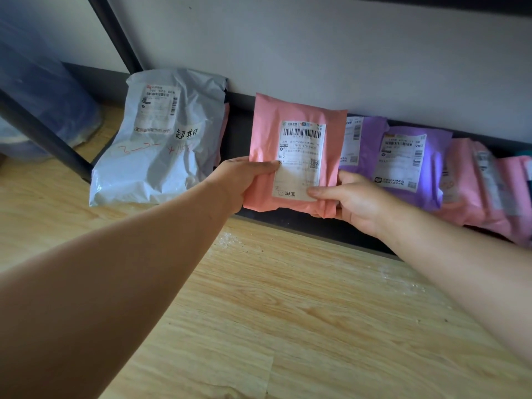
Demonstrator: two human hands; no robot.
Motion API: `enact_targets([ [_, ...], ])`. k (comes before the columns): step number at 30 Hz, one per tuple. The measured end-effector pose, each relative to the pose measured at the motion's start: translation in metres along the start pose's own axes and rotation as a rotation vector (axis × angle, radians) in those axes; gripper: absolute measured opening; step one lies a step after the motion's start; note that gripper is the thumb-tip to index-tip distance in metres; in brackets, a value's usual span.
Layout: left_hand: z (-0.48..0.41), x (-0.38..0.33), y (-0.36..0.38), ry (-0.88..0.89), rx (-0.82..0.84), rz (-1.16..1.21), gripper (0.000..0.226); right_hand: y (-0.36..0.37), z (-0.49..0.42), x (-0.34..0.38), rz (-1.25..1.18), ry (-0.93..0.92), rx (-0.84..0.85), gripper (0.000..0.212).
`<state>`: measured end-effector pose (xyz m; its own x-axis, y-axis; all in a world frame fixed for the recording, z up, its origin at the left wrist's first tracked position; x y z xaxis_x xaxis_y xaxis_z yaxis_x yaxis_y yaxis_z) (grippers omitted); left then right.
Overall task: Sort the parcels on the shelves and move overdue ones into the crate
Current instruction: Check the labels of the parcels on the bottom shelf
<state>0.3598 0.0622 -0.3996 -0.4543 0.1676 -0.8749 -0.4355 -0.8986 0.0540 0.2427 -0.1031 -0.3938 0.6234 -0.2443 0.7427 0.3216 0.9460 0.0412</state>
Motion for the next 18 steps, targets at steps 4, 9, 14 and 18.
enact_targets([
  [4, -0.001, 0.01, -0.006, -0.02, -0.048, -0.099, 0.039, 0.009, -0.007, -0.005, -0.034, 0.008, 0.004, 0.026],
  [9, -0.002, 0.017, -0.012, -0.039, -0.109, -0.198, 0.039, 0.023, -0.018, -0.003, -0.025, 0.013, -0.041, 0.027],
  [14, -0.007, 0.002, -0.016, 0.126, -0.177, -0.406, 0.054, 0.031, -0.037, 0.023, -0.031, 0.001, -0.146, 0.035],
  [18, -0.009, 0.0, -0.013, 0.166, -0.144, -0.583, 0.061, 0.038, -0.054, 0.038, -0.048, 0.049, -0.219, 0.038],
])
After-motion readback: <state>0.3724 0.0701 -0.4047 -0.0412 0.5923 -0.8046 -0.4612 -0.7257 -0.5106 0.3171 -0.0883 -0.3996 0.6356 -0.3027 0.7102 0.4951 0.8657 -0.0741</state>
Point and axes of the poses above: each hand's wrist, its own z-axis away from the middle knuckle, its own y-axis out of the palm, x = y × z, the point moved 3 cm from there along -z, towards the middle knuckle, and after that the axes turned 9 degrees about y, right-handed, at the moved point
